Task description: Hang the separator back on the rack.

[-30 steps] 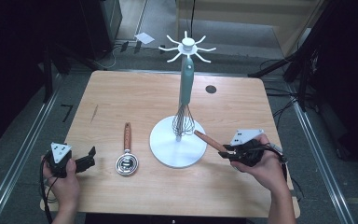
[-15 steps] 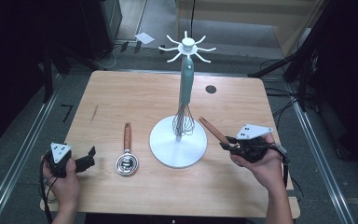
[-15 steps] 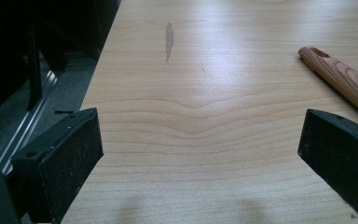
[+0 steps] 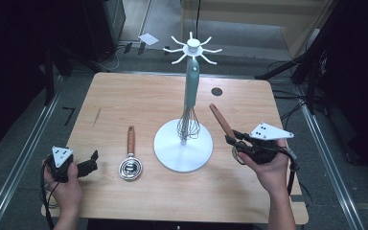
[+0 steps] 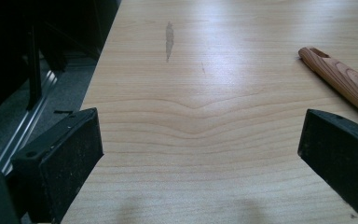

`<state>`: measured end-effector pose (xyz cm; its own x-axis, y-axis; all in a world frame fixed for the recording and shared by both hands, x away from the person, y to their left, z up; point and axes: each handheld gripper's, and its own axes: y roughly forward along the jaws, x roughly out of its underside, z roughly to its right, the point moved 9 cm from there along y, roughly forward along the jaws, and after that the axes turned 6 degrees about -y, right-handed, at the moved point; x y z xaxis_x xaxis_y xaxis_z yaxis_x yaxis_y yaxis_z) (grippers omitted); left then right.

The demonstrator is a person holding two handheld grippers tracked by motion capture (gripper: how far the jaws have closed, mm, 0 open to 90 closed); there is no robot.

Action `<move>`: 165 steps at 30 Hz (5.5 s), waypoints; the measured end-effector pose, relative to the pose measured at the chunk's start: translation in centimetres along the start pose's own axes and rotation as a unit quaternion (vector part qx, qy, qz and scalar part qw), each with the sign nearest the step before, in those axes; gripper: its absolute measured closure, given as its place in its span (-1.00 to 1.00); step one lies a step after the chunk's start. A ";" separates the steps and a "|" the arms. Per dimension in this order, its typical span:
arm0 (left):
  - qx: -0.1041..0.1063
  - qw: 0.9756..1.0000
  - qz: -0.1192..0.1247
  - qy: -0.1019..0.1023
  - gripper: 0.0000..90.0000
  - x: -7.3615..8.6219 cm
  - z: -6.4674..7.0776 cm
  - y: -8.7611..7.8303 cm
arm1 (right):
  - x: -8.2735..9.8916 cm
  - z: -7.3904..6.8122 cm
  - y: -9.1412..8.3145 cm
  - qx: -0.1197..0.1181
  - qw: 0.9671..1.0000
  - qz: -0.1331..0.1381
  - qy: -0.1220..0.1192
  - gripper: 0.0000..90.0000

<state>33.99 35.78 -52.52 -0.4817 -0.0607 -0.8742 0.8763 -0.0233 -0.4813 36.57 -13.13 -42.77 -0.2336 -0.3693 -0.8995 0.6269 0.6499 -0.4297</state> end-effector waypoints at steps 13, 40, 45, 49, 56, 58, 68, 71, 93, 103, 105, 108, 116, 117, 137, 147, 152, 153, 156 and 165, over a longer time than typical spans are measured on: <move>0.000 1.000 0.000 0.001 -1.00 0.0 0.0 0.0 | -2.9 -1.4 -0.6 0.005 0.998 0.061 0.016 0.60; 0.000 1.000 0.001 -0.003 -1.00 0.0 0.0 0.0 | -6.5 -2.9 -2.8 0.012 0.990 0.136 0.030 0.60; 0.004 1.000 0.000 -0.011 -1.00 0.0 -0.1 -0.1 | -6.8 -3.0 -3.3 0.018 0.989 0.144 0.038 0.60; 0.005 1.000 0.001 -0.012 -1.00 0.0 -0.2 -0.1 | -7.2 -3.0 -3.8 0.026 0.987 0.153 0.039 0.60; 0.003 1.000 0.000 -0.013 -1.00 0.0 -0.2 -0.1 | -8.1 -3.0 -3.9 0.029 0.986 0.163 0.036 0.60; 0.002 1.000 0.002 -0.013 -1.00 0.0 -0.2 -0.1 | -8.5 -3.0 -4.0 0.031 0.985 0.167 0.036 0.60; 0.004 1.000 0.002 -0.016 -1.00 0.0 -0.2 -0.1 | -9.9 -3.2 -4.2 0.026 0.981 0.188 0.048 0.60; 0.006 1.000 0.000 -0.016 -1.00 0.0 -0.2 -0.1 | -10.1 -3.1 -4.2 0.029 0.980 0.192 0.053 0.60; 0.004 1.000 0.001 -0.014 -1.00 0.0 -0.2 -0.1 | -13.0 -3.6 -4.3 0.034 0.972 0.229 0.050 0.60; 0.005 1.000 0.000 -0.015 -1.00 0.0 -0.2 -0.1 | -13.6 -3.9 -4.6 0.036 0.969 0.240 0.052 0.60; 0.005 1.000 0.000 -0.016 -1.00 0.0 -0.2 -0.1 | -13.7 -4.1 -4.6 0.036 0.969 0.240 0.047 0.60; 0.004 1.000 0.000 -0.015 -1.00 0.0 -0.2 -0.1 | -13.9 -4.3 -4.5 0.039 0.969 0.239 0.042 0.60; 0.005 1.000 0.000 -0.015 -1.00 0.0 -0.2 0.0 | -14.2 -4.3 -3.9 0.054 0.971 0.230 0.034 0.60; 0.004 1.000 -0.001 -0.015 -1.00 0.0 -0.2 0.0 | -14.2 -4.4 -3.8 0.056 0.971 0.229 0.032 0.60; 0.004 1.000 0.000 -0.015 -1.00 0.0 -0.2 0.0 | -14.0 -4.1 -2.9 0.110 0.974 0.200 -0.003 0.59; 0.004 1.000 -0.002 -0.015 -1.00 0.0 -0.2 0.0 | -13.1 -4.1 -2.7 0.057 0.977 0.205 0.013 0.69; 0.004 1.000 -0.002 -0.014 -1.00 0.0 -0.2 -0.1 | -13.1 -3.4 -2.7 0.049 0.975 0.213 0.031 1.00; 0.004 1.000 -0.002 -0.015 -1.00 0.0 -0.2 0.0 | -13.1 -3.3 -2.6 0.049 0.975 0.214 0.035 1.00; 0.005 1.000 -0.001 -0.015 -1.00 0.0 -0.2 0.0 | -13.1 -2.9 -2.3 0.051 0.976 0.211 0.036 1.00; 0.005 1.000 -0.003 -0.015 -1.00 0.0 -0.2 0.0 | -14.1 -1.7 -1.5 0.064 0.973 0.217 0.046 1.00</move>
<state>33.96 35.96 -52.55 -0.4874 -0.0912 -0.8684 0.8731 -0.0341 -0.4864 37.70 -7.79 -29.61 0.0128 -0.0143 -0.9998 0.7674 0.6412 0.0007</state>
